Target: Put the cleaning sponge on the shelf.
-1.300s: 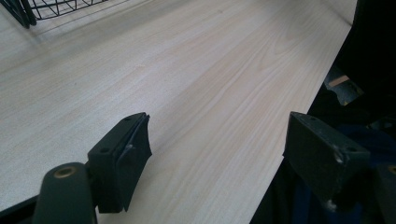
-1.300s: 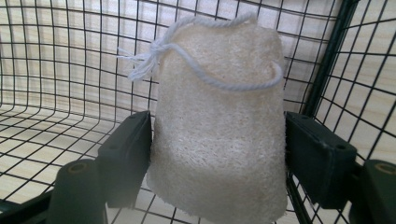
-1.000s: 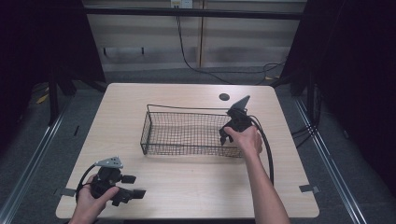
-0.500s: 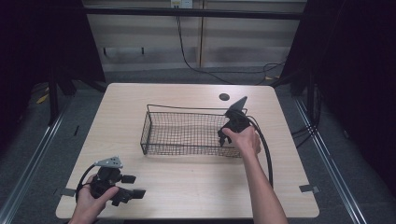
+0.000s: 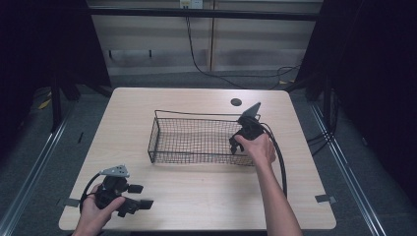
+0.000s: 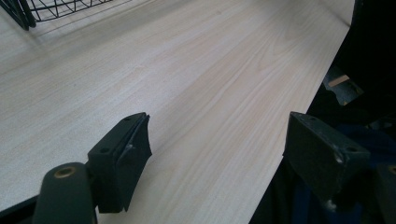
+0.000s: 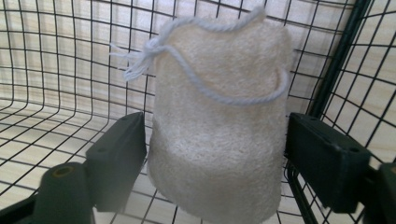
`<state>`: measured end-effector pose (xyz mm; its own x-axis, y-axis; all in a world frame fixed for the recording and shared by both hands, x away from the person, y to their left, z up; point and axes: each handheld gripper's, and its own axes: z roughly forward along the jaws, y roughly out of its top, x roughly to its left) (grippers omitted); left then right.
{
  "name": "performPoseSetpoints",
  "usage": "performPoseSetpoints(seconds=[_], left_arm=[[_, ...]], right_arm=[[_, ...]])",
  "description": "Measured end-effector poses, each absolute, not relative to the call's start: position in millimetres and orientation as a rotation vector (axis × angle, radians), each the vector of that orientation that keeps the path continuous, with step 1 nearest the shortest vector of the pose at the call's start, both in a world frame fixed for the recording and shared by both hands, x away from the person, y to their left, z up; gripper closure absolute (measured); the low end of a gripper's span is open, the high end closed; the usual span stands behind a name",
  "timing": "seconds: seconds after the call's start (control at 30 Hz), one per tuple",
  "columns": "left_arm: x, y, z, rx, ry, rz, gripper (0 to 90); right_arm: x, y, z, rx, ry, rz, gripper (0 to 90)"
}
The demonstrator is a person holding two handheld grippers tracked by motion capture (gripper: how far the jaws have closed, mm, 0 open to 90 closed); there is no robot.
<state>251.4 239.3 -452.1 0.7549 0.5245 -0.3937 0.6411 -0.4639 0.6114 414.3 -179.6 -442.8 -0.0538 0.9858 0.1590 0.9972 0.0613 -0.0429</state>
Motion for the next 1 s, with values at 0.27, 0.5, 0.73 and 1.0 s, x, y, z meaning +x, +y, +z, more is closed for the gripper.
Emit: performPoseSetpoints(seconds=[0.27, 0.5, 0.73, 1.0], left_arm=[[251.2, 238.9, -452.3, 2.168, 0.873, -0.19, 22.2], [251.1, 238.9, -452.1, 2.166, 0.873, -0.191, 22.2], [251.4, 239.5, -452.0, 2.171, 0.869, -0.186, 22.3], [251.1, 238.6, -452.5, 2.169, 0.875, -0.19, 22.2]], right_arm=[[410.4, -184.7, -433.7, -2.06, -2.188, -0.165, 18.3], [406.2, -189.2, -425.8, -2.058, -2.195, -0.226, 18.5], [402.5, -192.2, -418.1, -2.034, -2.215, -0.28, 17.5], [393.9, -198.4, -406.6, -2.002, -2.242, -0.383, 16.6]])
